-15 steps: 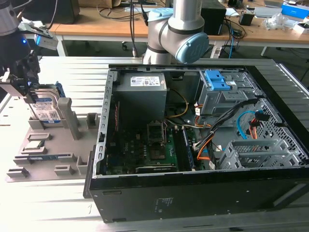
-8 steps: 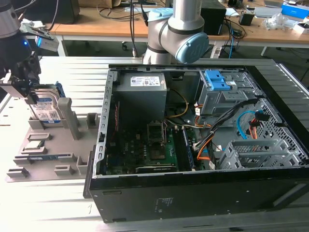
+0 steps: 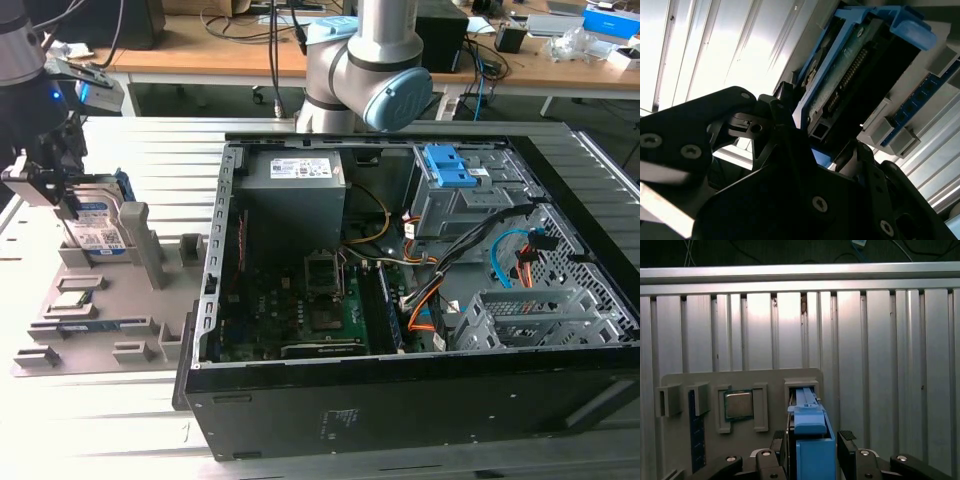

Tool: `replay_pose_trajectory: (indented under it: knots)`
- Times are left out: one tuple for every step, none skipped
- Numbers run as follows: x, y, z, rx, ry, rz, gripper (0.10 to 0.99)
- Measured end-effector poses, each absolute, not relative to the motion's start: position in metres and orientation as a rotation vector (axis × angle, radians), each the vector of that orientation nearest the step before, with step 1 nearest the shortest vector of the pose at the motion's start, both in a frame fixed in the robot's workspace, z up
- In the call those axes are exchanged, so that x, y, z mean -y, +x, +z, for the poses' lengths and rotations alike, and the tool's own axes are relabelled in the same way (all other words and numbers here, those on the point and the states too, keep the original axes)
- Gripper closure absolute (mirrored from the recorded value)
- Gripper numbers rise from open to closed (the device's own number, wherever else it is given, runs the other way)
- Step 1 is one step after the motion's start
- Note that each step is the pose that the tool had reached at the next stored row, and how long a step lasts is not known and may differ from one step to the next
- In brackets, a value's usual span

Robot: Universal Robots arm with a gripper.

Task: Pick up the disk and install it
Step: 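Pick up the disk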

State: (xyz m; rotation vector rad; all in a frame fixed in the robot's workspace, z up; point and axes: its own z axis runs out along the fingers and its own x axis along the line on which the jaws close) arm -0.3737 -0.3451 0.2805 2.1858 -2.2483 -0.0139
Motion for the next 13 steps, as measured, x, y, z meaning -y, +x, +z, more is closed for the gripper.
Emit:
replay_pose_trajectory:
  knots:
    - [0.3451,-0.3737,0.2804,2.248,2.186,-0.014,0.545]
    - [0.3451,-0.3737,0.2804,2.248,2.186,-0.014,0.545]
    - [0.3450,-0.3737,0.2804,2.248,2.186,-0.014,0.545]
    - [0.3451,-0.3737,0.2804,2.248,2.186,-0.014,0.545]
    - [0.3450,-0.3737,0.2804,2.248,2.186,-0.014,0.545]
    - [0.3451,-0.3737,0.2804,2.248,2.186,-0.014,0.545]
    - [0.3451,-0.3737,0.2804,2.248,2.186,-0.014,0.557]
    - [0.3451,-0.3737,0.2804,2.248,2.186,-0.013,0.690]
    - [0.3451,-0.3737,0.2804,2.248,2.186,-0.014,0.722]
    - [0.3451,-0.3737,0.2804,2.248,2.186,-0.014,0.722]
    - [0.3450,-0.3737,0.2804,2.248,2.186,-0.014,0.722]
    - [0.3450,-0.3737,0.2804,2.248,2.186,-0.014,0.722]
    - [0.3450,-0.3737,0.2804,2.248,2.186,-0.014,0.722]
